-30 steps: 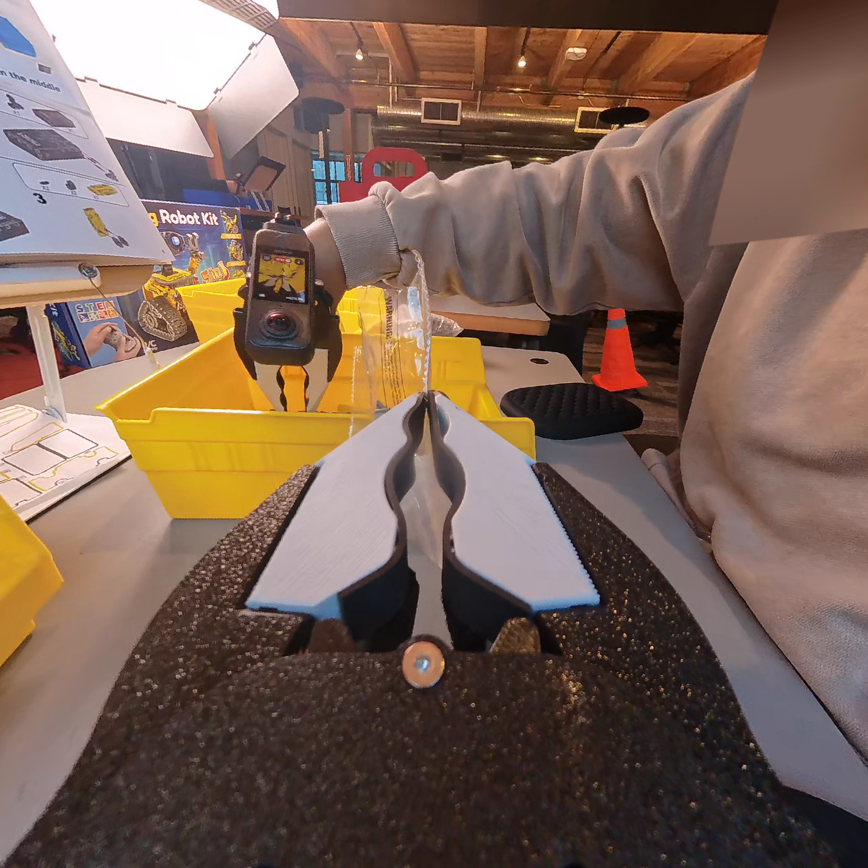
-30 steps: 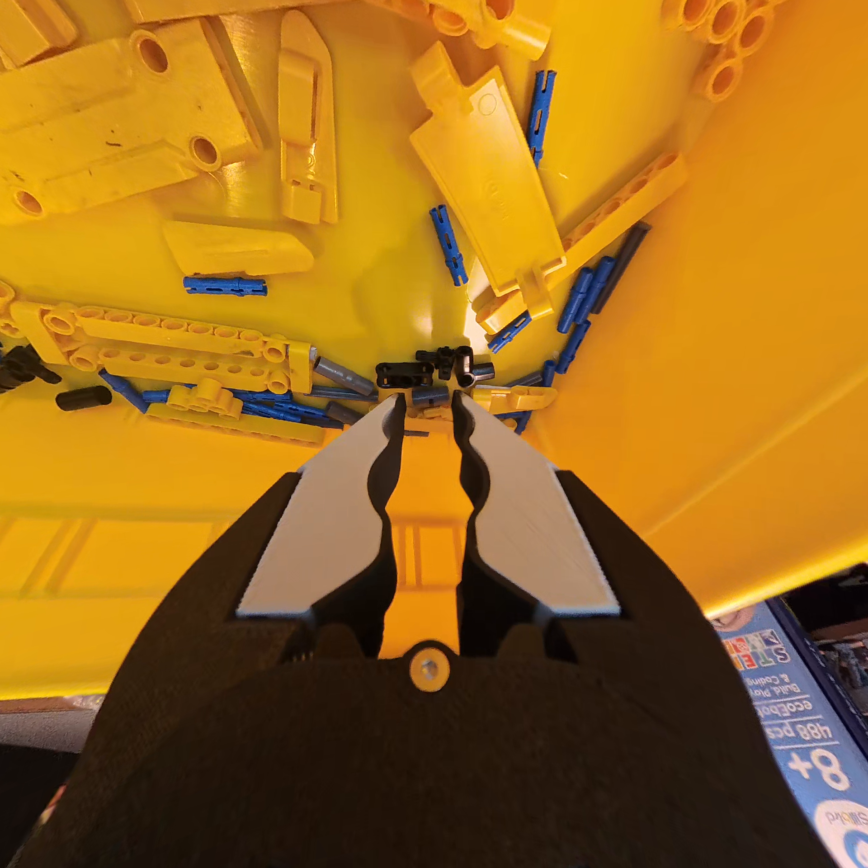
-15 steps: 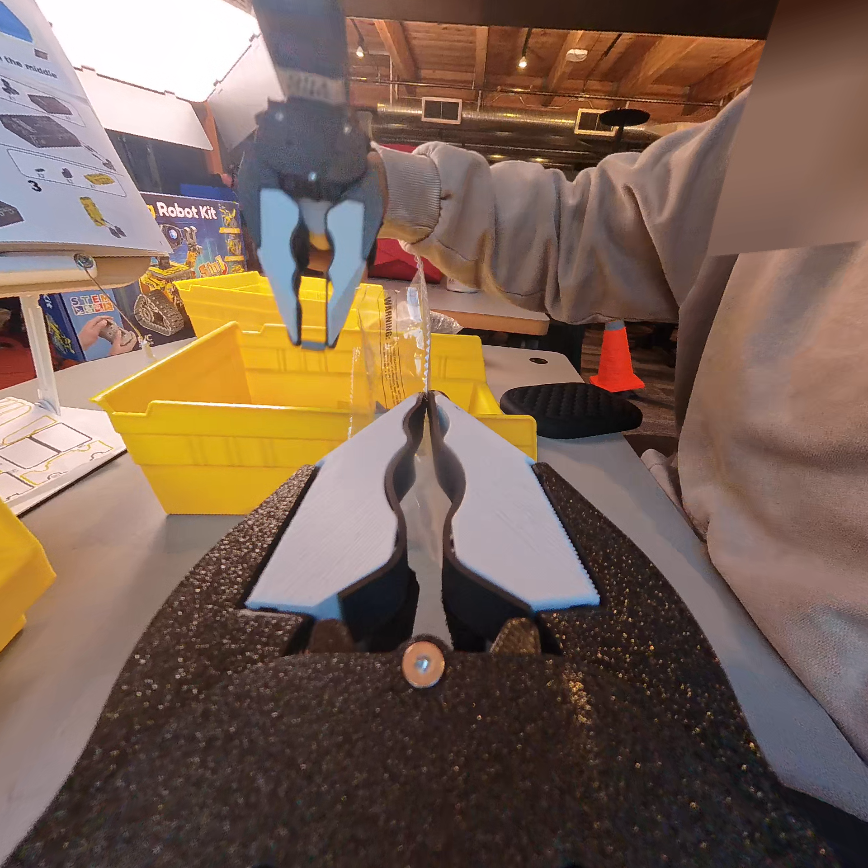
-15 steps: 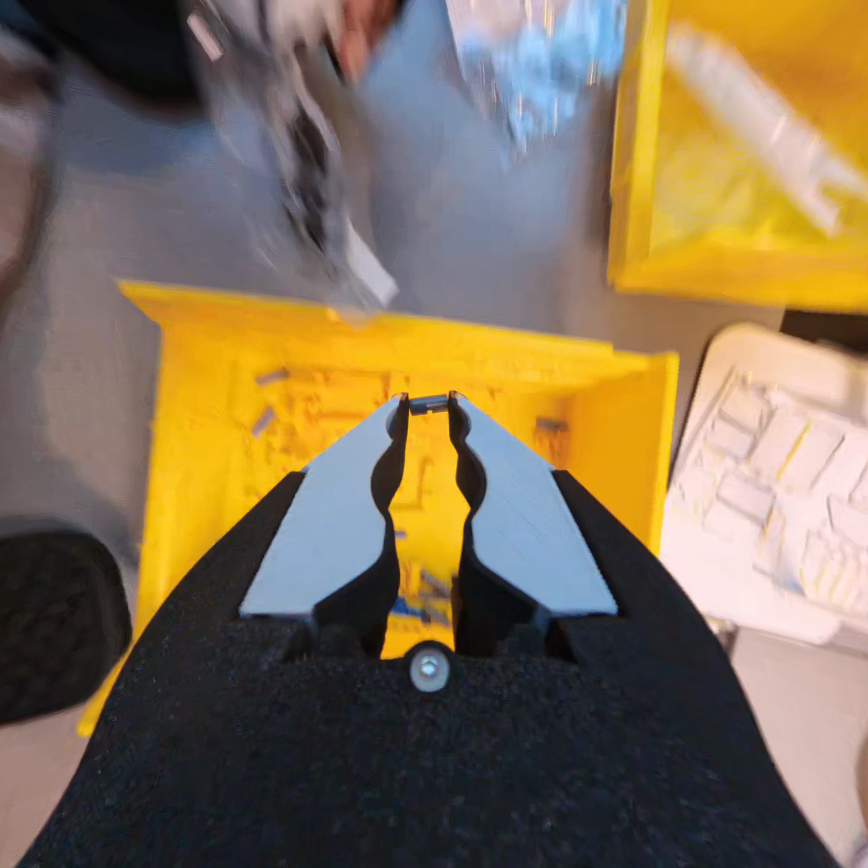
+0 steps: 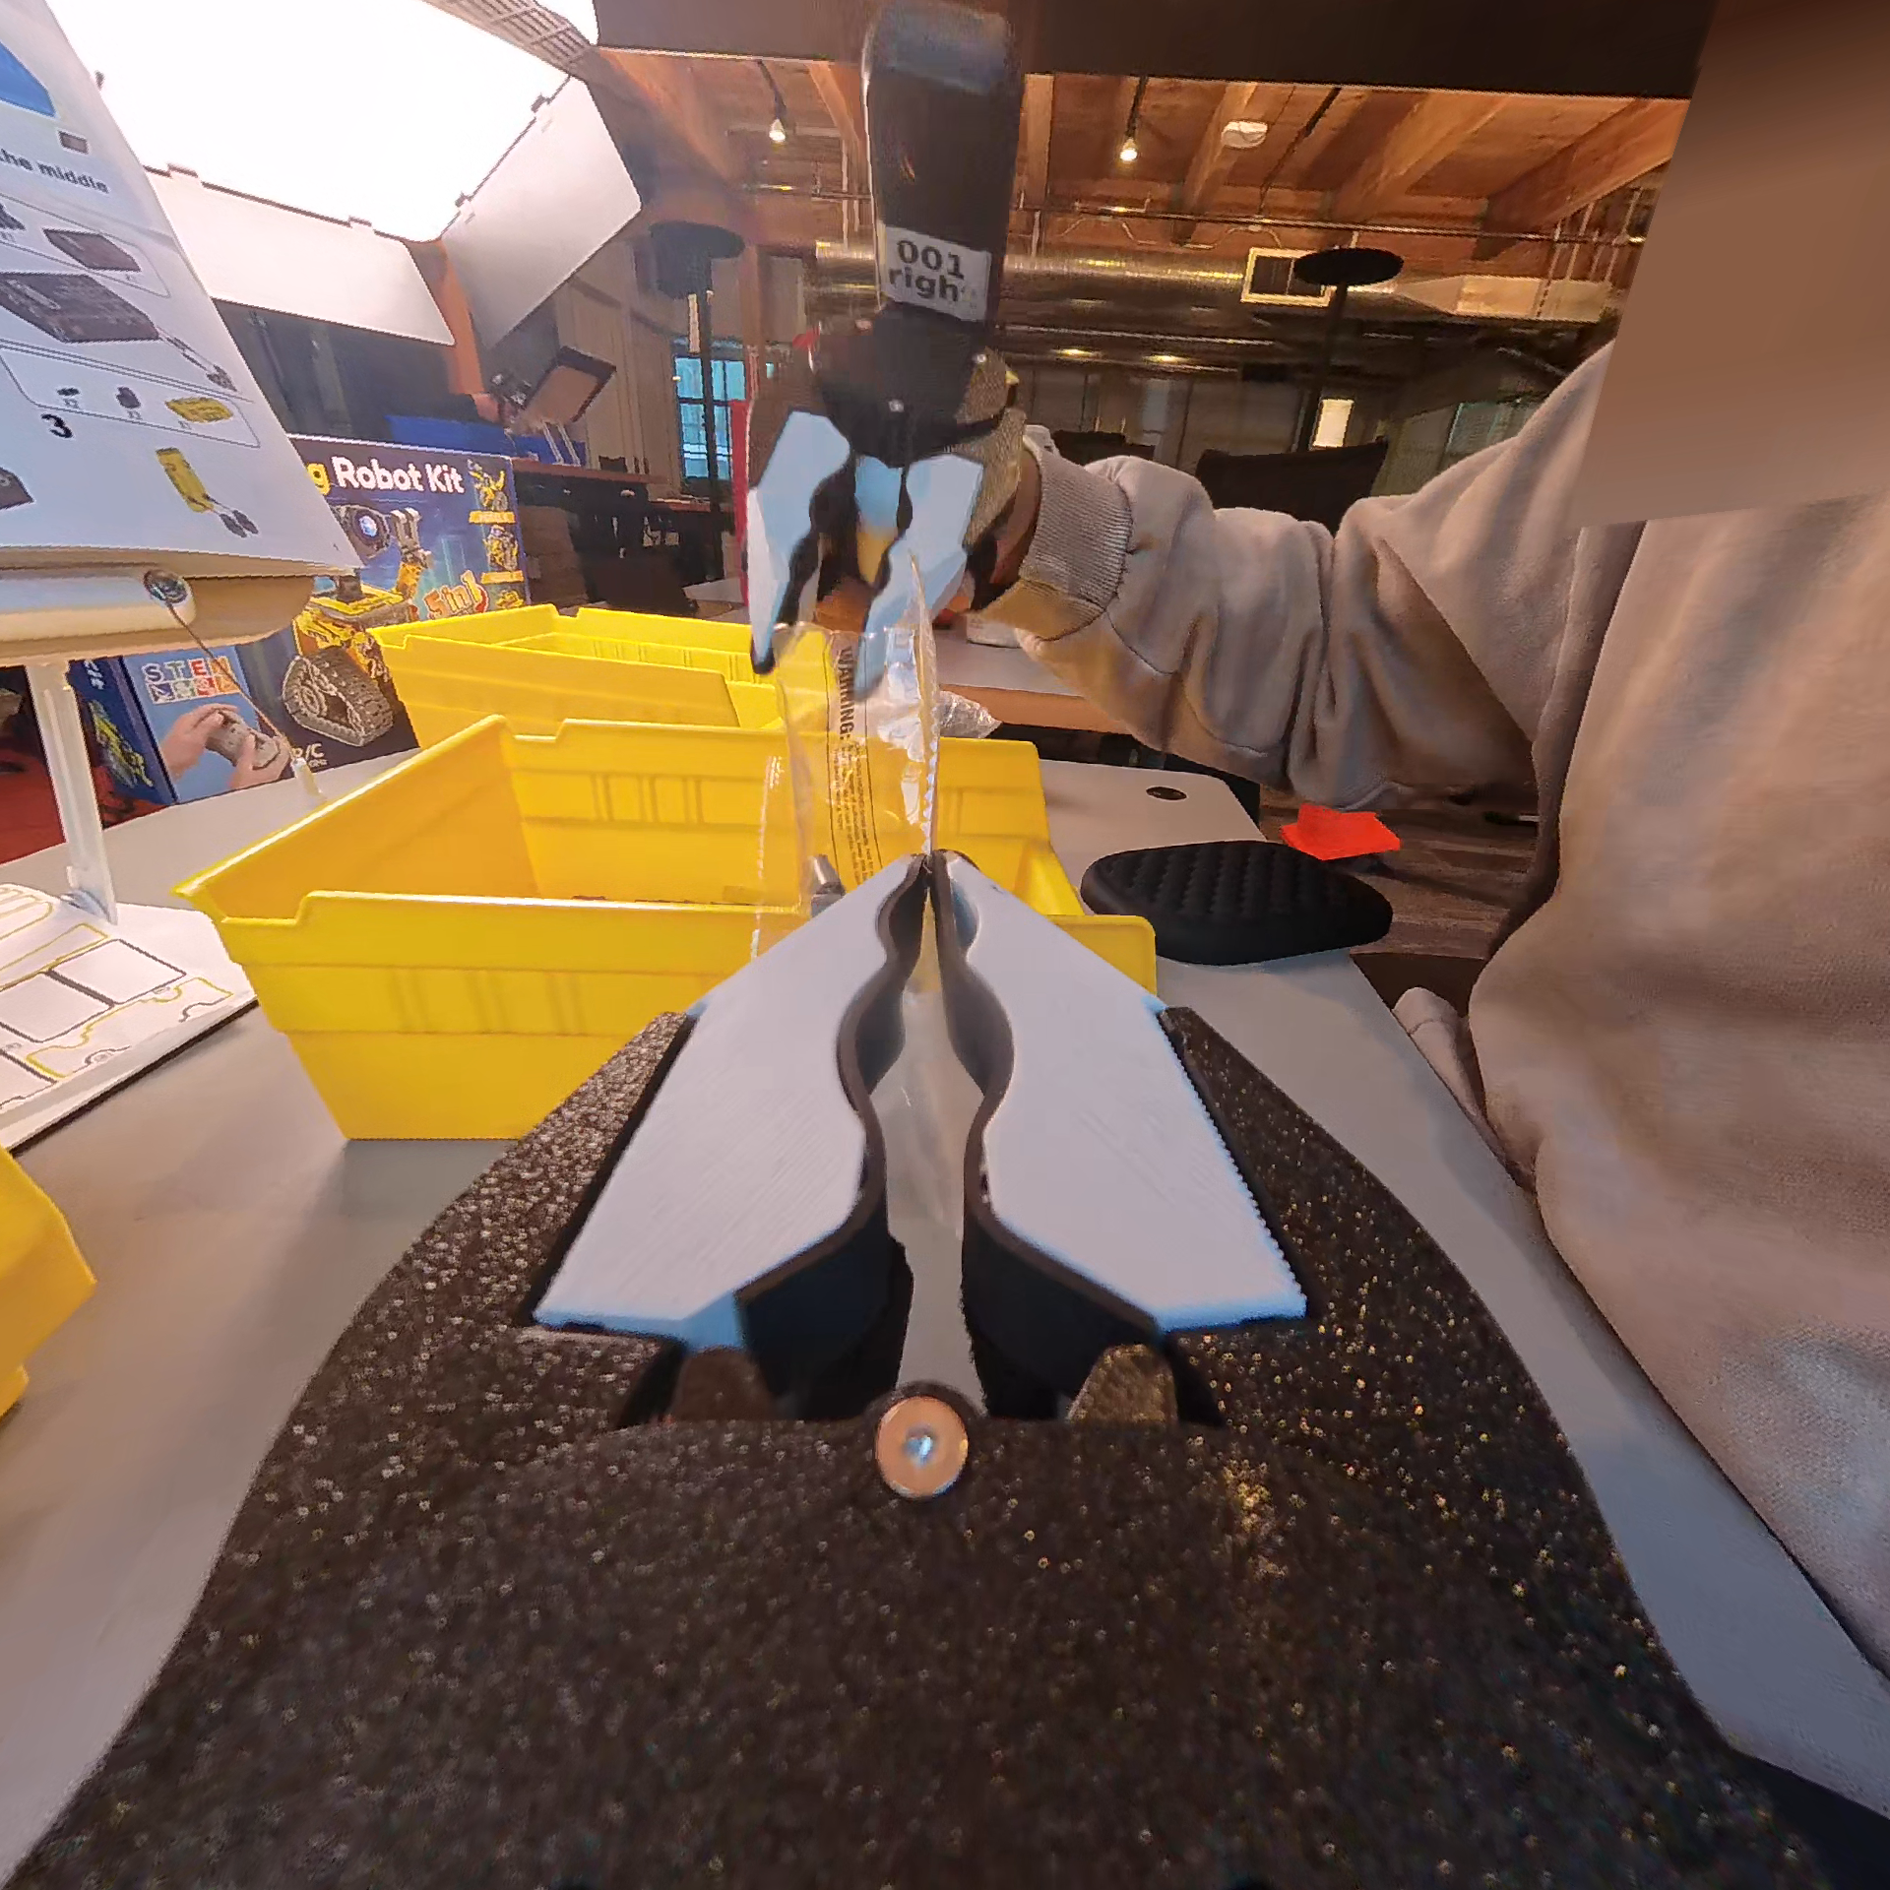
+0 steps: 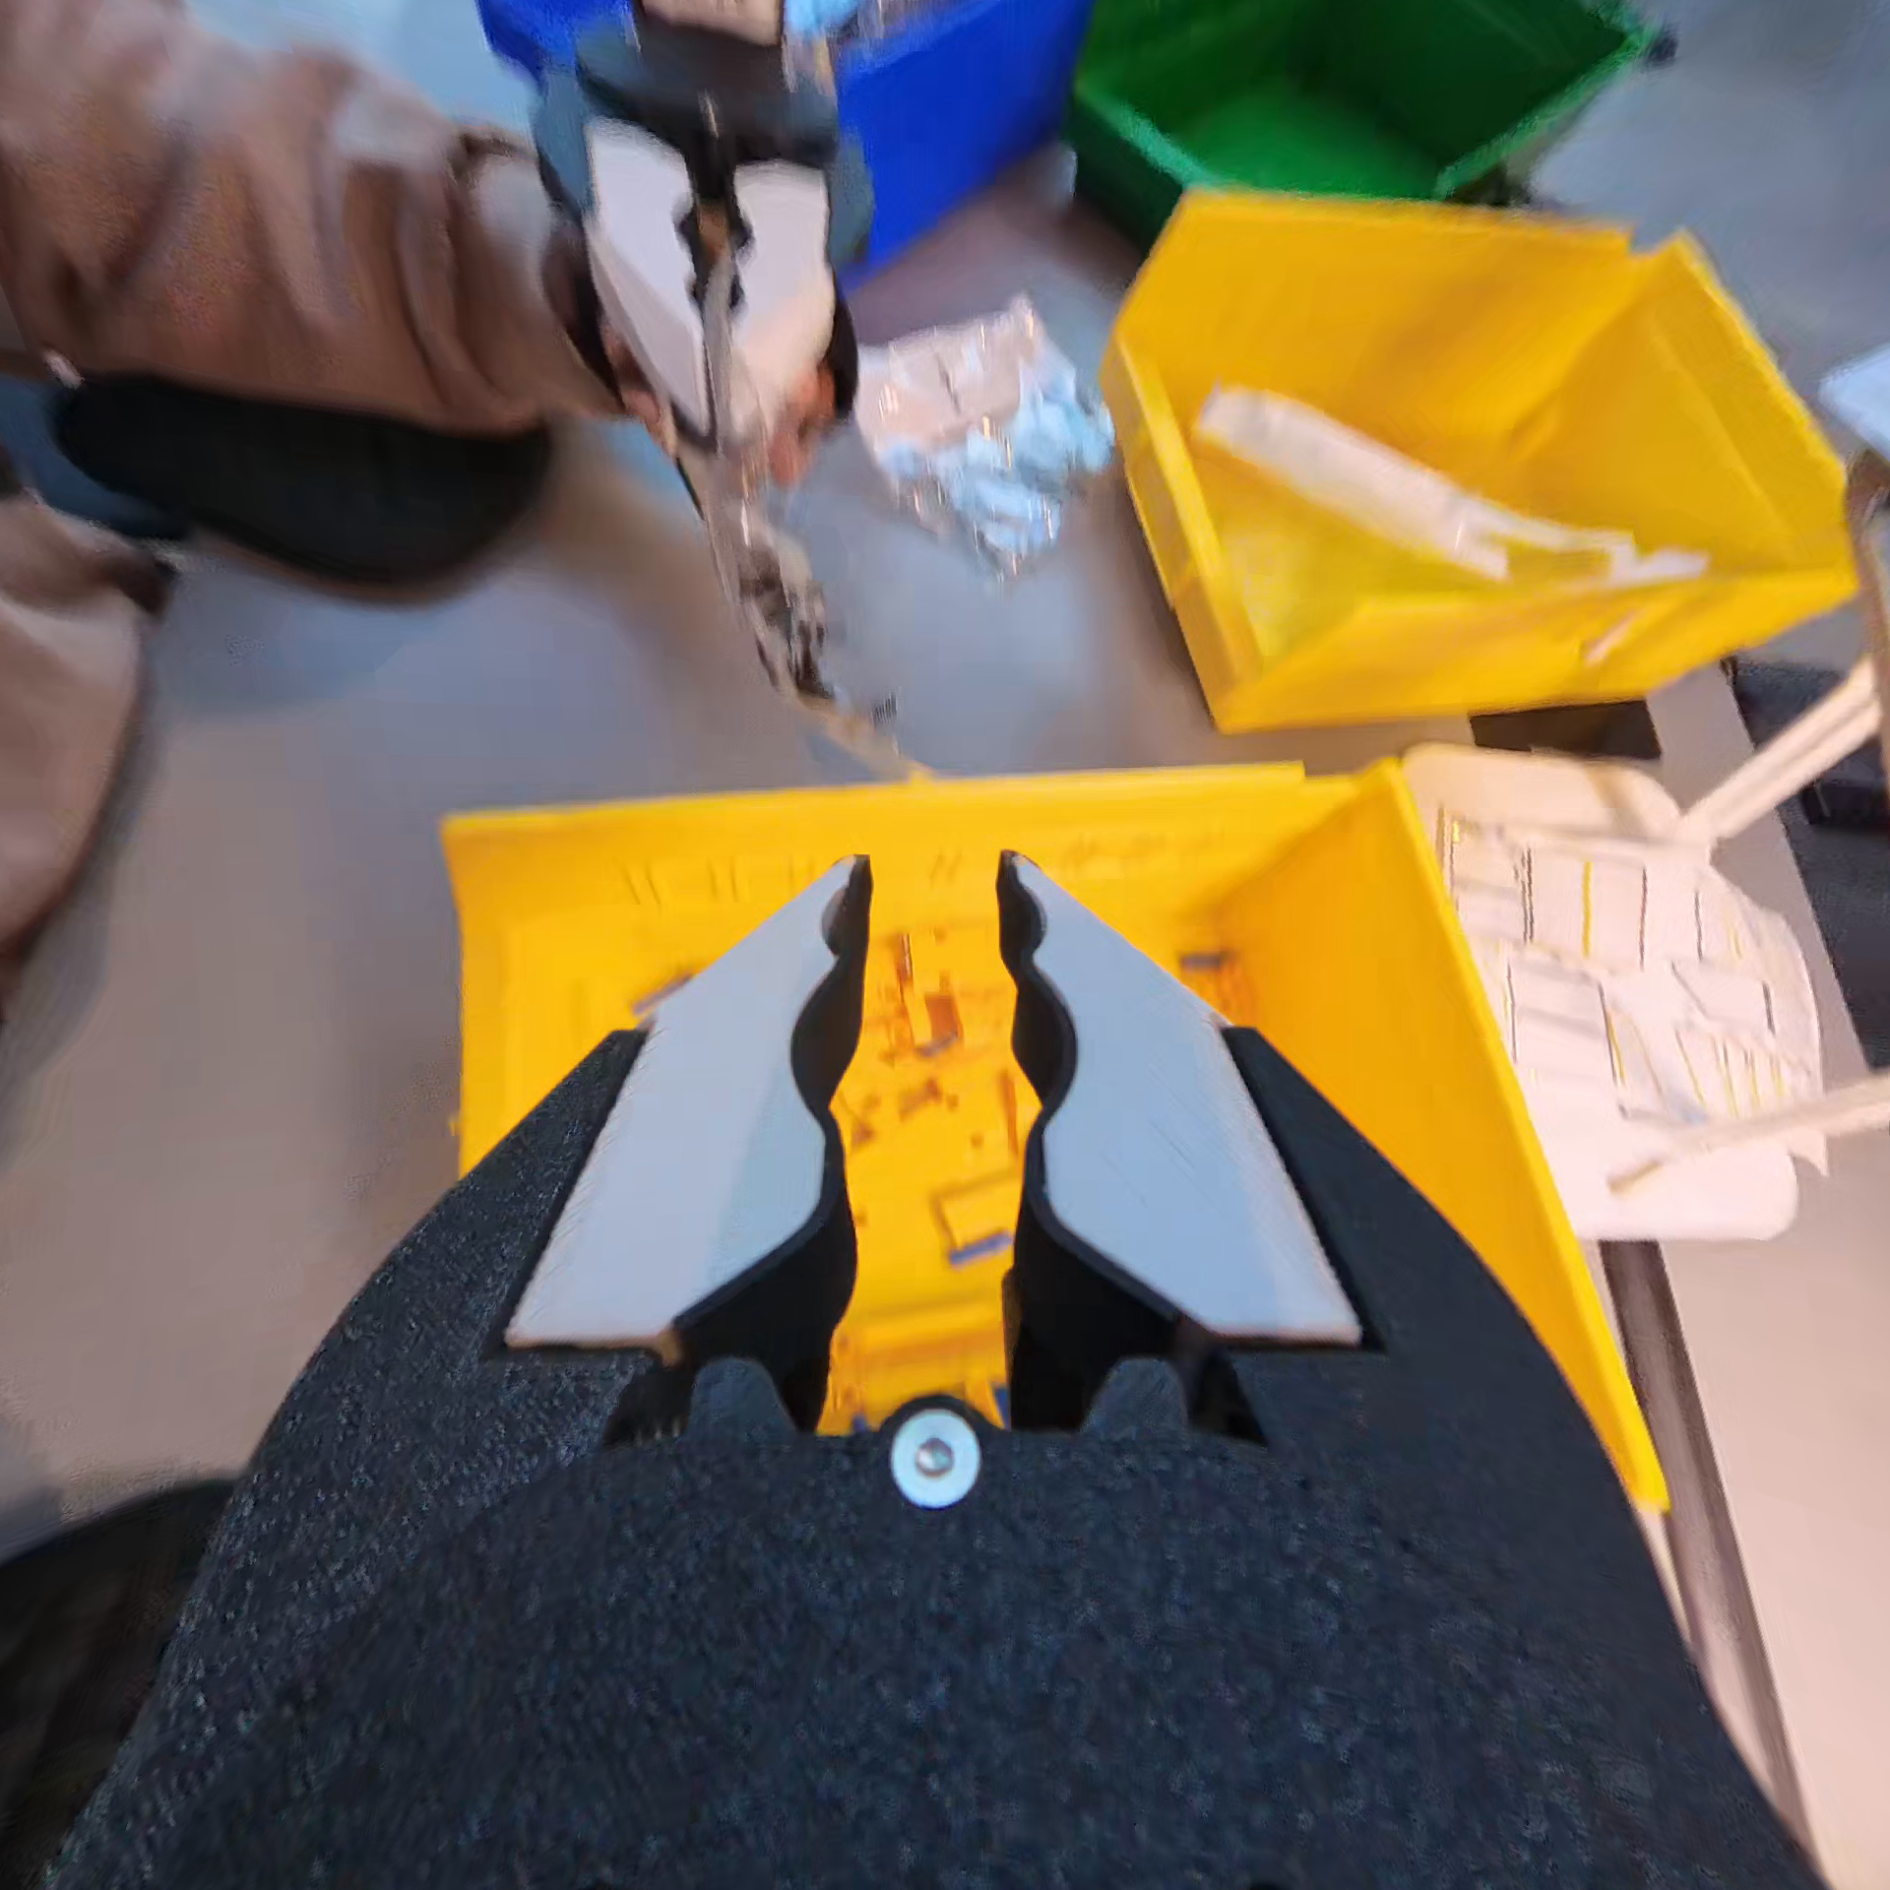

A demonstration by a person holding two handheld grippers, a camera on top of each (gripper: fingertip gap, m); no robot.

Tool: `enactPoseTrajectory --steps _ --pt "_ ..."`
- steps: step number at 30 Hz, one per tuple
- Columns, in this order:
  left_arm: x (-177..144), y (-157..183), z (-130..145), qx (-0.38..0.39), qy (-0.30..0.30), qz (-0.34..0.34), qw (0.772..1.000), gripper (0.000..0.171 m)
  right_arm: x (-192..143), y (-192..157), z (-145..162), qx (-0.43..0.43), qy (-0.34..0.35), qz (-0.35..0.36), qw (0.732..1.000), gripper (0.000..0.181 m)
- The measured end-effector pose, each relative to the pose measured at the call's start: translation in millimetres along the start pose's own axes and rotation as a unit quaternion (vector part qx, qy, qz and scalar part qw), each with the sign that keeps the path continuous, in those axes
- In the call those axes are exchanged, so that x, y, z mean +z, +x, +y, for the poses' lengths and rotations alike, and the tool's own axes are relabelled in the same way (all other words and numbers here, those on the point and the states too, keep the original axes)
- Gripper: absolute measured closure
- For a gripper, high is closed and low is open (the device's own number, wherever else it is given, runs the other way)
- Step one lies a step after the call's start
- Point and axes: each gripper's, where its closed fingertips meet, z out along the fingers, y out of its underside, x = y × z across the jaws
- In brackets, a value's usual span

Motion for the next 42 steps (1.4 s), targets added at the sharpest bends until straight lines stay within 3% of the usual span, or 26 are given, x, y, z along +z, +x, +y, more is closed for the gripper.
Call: enactPoseTrajectory --steps 2,5,9,12,14,21,25,29,32,35,42 --pt "0 -1 1 -0.003 0.0 0.001 1.0 0.171 -1 2 50 -0.025 -0.124 0.02 0.992 0.157" --pt "1 -2 3 -0.008 0.0 0.001 1.0 0.171 -5 4 125 -0.072 -0.325 0.005 0.943 0.157" --pt "1 -5 8 -0.016 -0.004 -0.006 1.0 0.171 -6 16 176 -0.152 -0.494 -0.035 0.855 0.157" --pt "0 -9 12 -0.021 -0.008 -0.015 1.0 0.171 -6 16 199 -0.172 -0.562 -0.084 0.805 0.156" --pt "-1 -11 12 -0.023 -0.008 -0.019 1.0 0.171 -2 16 197 -0.179 -0.567 -0.098 0.798 0.156" --pt "-4 -17 18 -0.042 -0.007 -0.015 0.999 0.171 45 -11 143 -0.116 -0.382 -0.161 0.902 0.157" --pt "-4 -17 17 -0.043 -0.003 -0.013 0.999 0.171 33 13 117 -0.095 -0.334 -0.136 0.928 0.157" --pt "-4 -16 17 -0.043 -0.003 -0.01 0.999 0.171 9 46 132 -0.1 -0.393 -0.1 0.909 0.157" --pt "-4 -15 17 -0.041 -0.005 -0.008 0.999 0.171 4 48 150 -0.113 -0.436 -0.104 0.887 0.157" --pt "-4 -14 16 -0.041 -0.005 -0.006 0.999 0.171 7 37 164 -0.108 -0.457 -0.13 0.873 0.157" --pt "-4 -15 16 -0.041 -0.005 -0.006 0.999 0.171 35 1 165 -0.091 -0.416 -0.183 0.886 0.157"
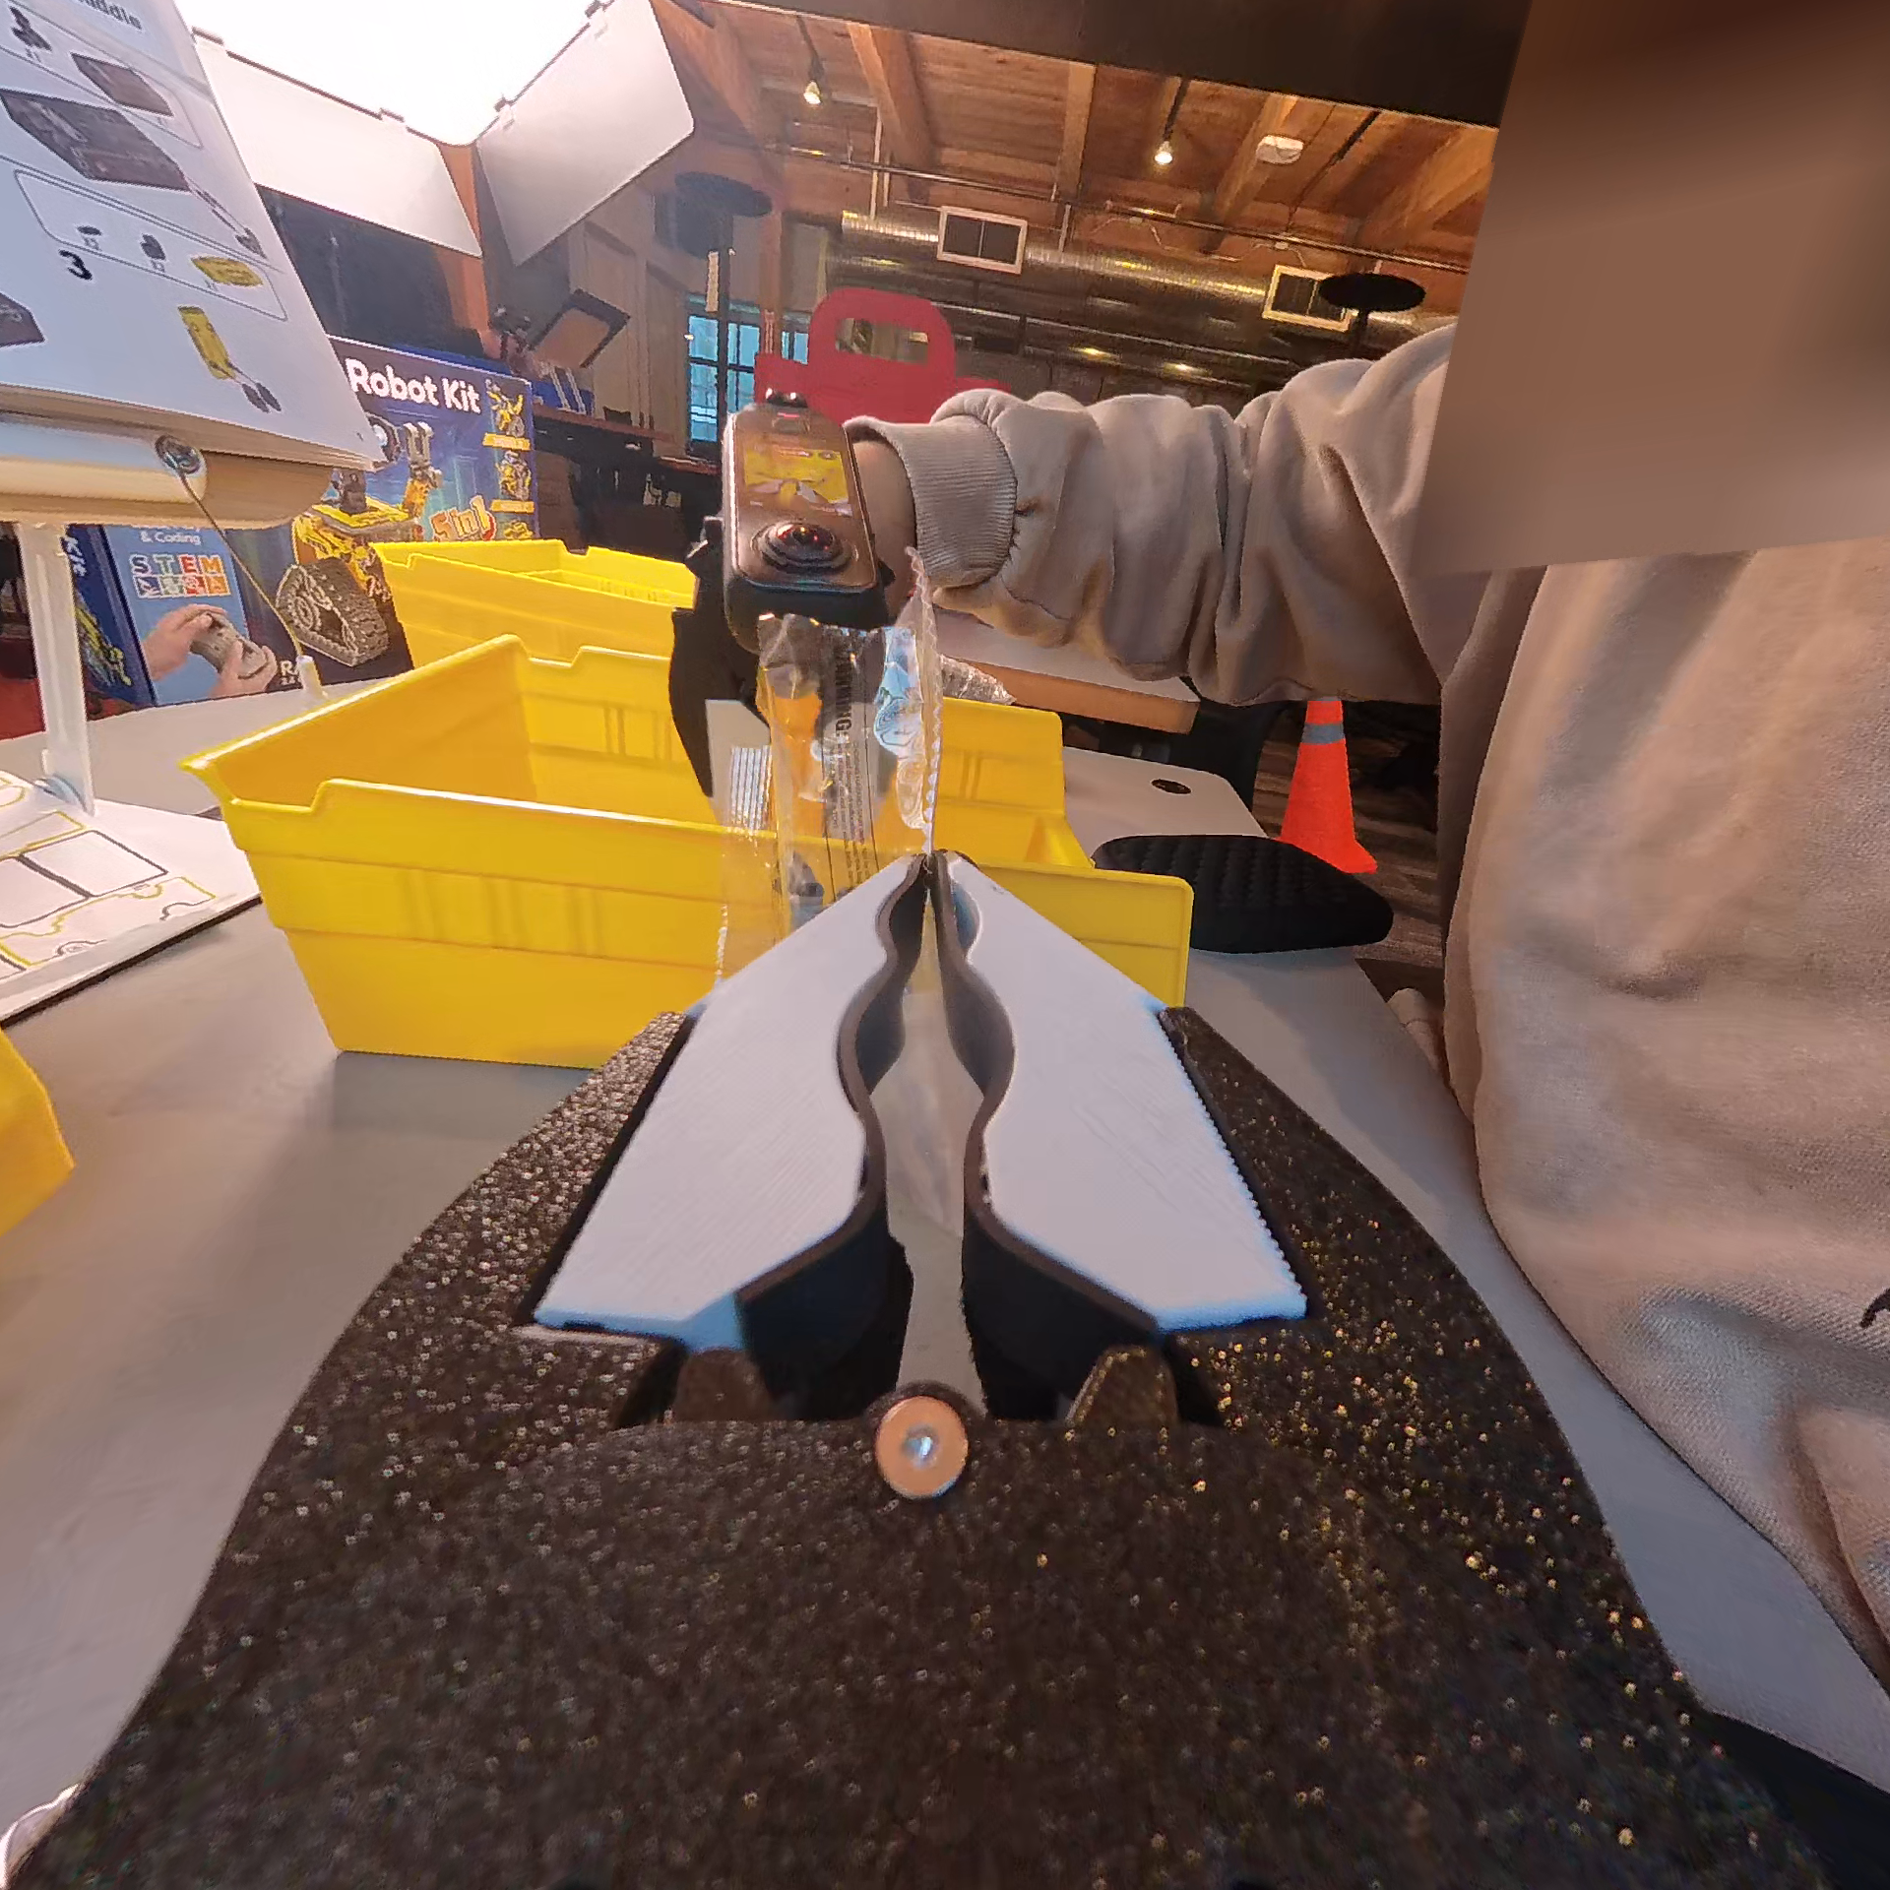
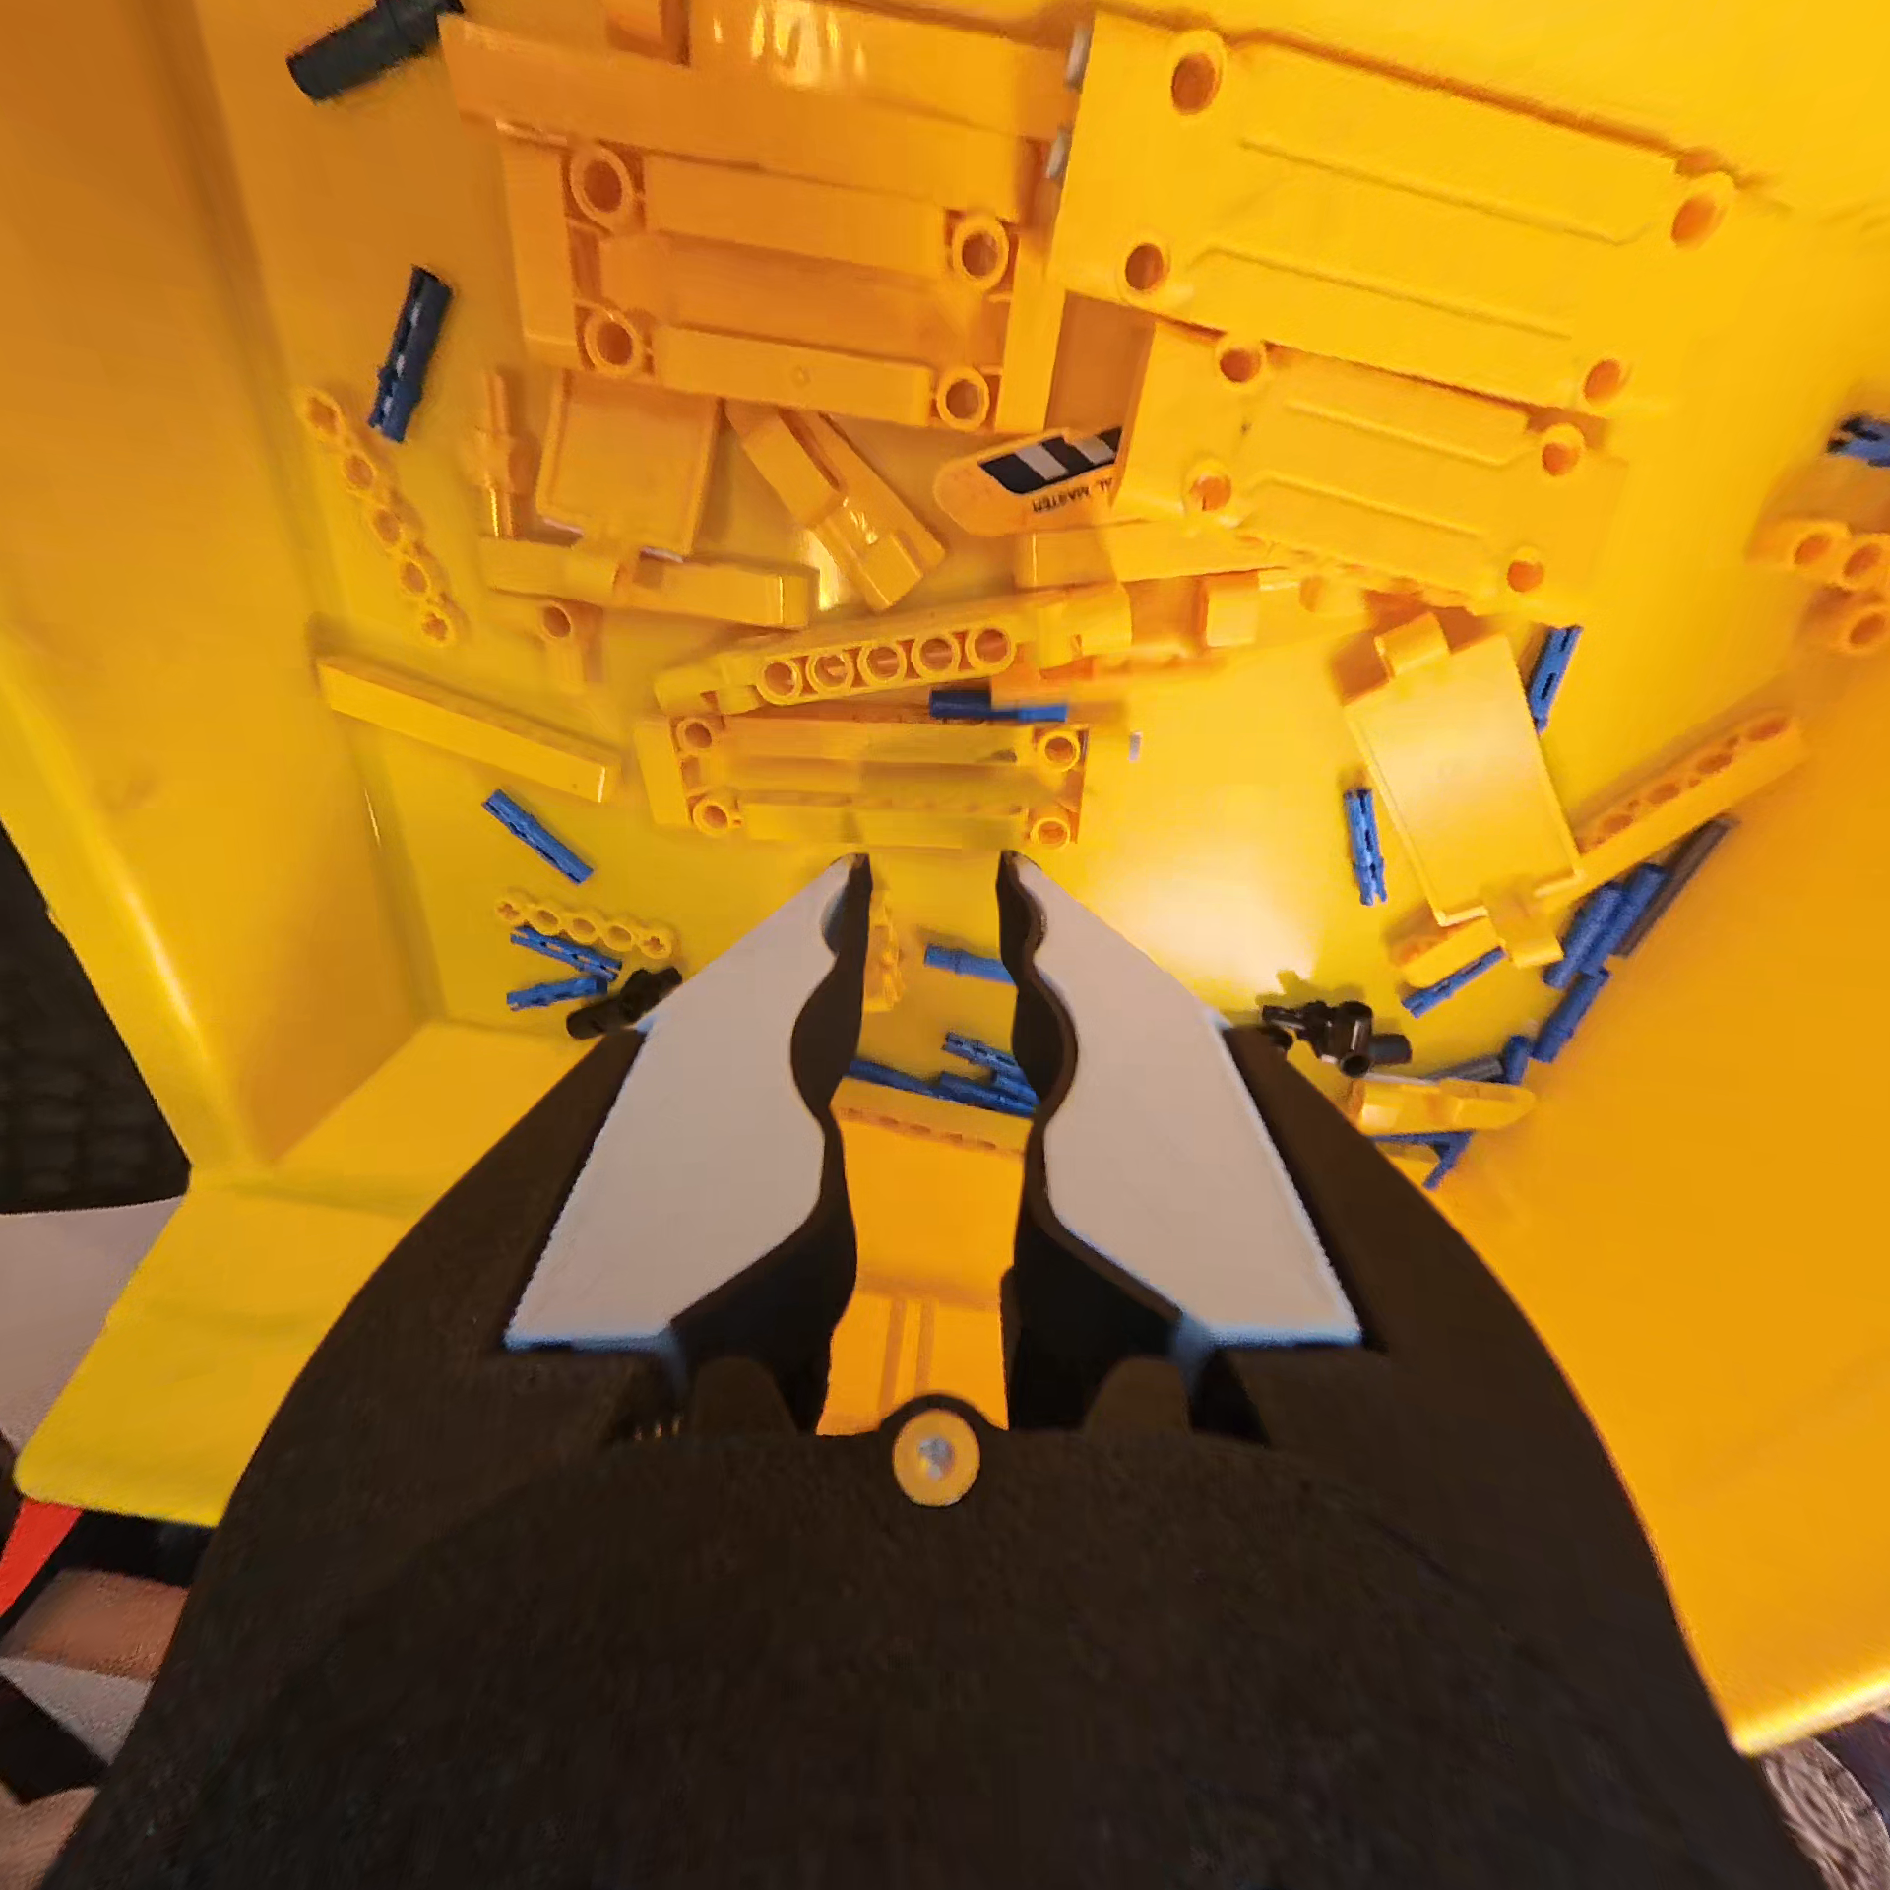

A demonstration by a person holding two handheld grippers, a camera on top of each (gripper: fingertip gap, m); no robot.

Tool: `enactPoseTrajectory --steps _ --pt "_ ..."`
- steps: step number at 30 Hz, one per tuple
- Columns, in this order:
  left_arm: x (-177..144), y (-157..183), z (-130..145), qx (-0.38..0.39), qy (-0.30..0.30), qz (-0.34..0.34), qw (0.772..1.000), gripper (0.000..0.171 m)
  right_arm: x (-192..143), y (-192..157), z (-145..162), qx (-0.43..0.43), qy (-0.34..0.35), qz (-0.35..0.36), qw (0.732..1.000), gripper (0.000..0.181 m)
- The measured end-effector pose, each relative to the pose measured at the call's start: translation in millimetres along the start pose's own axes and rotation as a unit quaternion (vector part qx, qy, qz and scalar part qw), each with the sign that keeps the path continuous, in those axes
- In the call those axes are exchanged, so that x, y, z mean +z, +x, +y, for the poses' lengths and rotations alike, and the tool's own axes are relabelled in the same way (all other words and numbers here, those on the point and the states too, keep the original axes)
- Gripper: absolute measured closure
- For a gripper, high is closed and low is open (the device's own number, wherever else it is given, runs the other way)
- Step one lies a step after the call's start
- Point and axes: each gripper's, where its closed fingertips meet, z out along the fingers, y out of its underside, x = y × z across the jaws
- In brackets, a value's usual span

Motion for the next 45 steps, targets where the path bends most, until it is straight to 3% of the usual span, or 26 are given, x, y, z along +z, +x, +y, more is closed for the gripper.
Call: enactPoseTrajectory --steps 3,6,13,24,29,32,34,37,39,42,45 --pt "0 0 0 -0.001 0.0 0.0 1.0 0.171 -3 -2 -21 0.0 0.064 -0.011 0.998 0.157" --pt "0 0 0 -0.001 0.0 0.0 1.0 0.171 -20 15 -21 0.022 0.091 0.015 0.995 0.157" --pt "0 1 -1 0.003 -0.002 0.001 1.0 0.171 -28 61 48 0.033 -0.051 0.108 0.992 0.162" --pt "-1 1 -1 0.005 -0.003 0.0 1.0 0.171 -3 45 50 -0.027 -0.101 0.072 0.992 0.163" --pt "0 2 -2 0.006 -0.002 0.001 1.0 0.171 2 43 48 -0.018 -0.086 0.064 0.994 0.175" --pt "0 3 -3 0.008 -0.001 0.003 1.0 0.171 -17 44 23 0.003 0.001 0.066 0.998 0.175" --pt "0 4 -3 0.01 0.0 0.003 1.0 0.171 -51 41 -14 0.01 0.111 0.067 0.991 0.175" --pt "1 5 -4 0.01 0.001 0.006 1.0 0.171 -126 19 -86 -0.015 0.31 0.056 0.949 0.175" --pt "2 6 -4 0.012 0.001 0.007 1.0 0.171 -162 1 -122 -0.04 0.392 0.047 0.918 0.175" --pt "2 8 -6 0.015 0.004 0.007 1.0 0.171 -170 -12 -150 -0.059 0.412 0.048 0.908 0.172" --pt "2 9 -8 0.02 0.005 0.005 1.0 0.171 -167 -3 -148 -0.044 0.398 0.07 0.914 0.16"
